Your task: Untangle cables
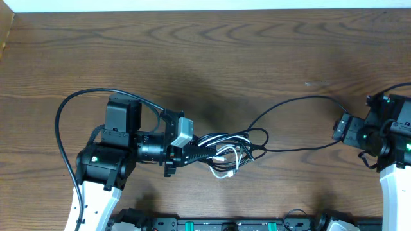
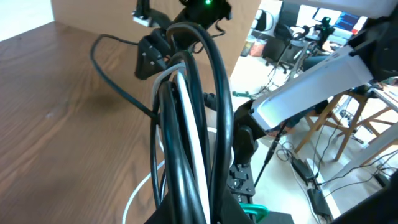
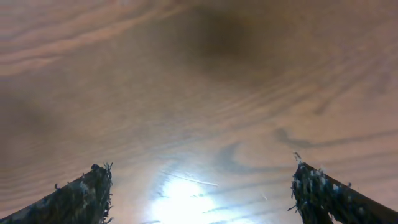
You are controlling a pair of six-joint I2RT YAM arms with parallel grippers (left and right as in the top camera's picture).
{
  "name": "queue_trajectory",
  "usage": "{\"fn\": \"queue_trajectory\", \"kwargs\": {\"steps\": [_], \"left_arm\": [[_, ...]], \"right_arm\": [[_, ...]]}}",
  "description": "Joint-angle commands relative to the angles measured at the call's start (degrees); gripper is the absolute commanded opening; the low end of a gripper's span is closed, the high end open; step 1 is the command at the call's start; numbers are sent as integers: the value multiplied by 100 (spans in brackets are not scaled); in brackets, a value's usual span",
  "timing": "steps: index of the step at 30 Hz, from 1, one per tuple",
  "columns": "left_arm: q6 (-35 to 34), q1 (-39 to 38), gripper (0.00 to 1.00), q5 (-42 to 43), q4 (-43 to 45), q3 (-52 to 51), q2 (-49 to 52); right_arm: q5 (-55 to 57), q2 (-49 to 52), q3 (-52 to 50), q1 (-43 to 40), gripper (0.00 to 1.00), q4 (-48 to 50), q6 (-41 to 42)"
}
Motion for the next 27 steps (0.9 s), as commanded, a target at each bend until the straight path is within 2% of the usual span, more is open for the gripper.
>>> {"fn": "queue_trajectory", "kwargs": {"steps": [1,8,11,15,17,20,22,25,27], "left_arm": [[162,11,8,369,17,33,-2],[-160,11,8,-249,17,33,133],[-295,11,8,63,15,33,271],[-291,11,8,664,17,33,332],[-291,11,8,743,17,33,330],[-289,13,8,739,24,33,330],[-289,11,8,737,70,33,330],[-291,13,8,741,125,33,330],[-293,11,8,758,120,33,330]], "right_arm": [[-833,2,63,-48,90,85,90],[-1495,2,63,-42,84,105,87],[-1515,2,63,-44,52,105,15],[-1161,2,63,-44,22,72,-15],[-863,2,63,-44,18,15,-2],[-595,2,63,-44,19,-90,4],[-597,2,63,-44,24,-116,4],[-468,2,63,-50,26,-162,4],[-247,2,63,-48,33,-205,7]]}}
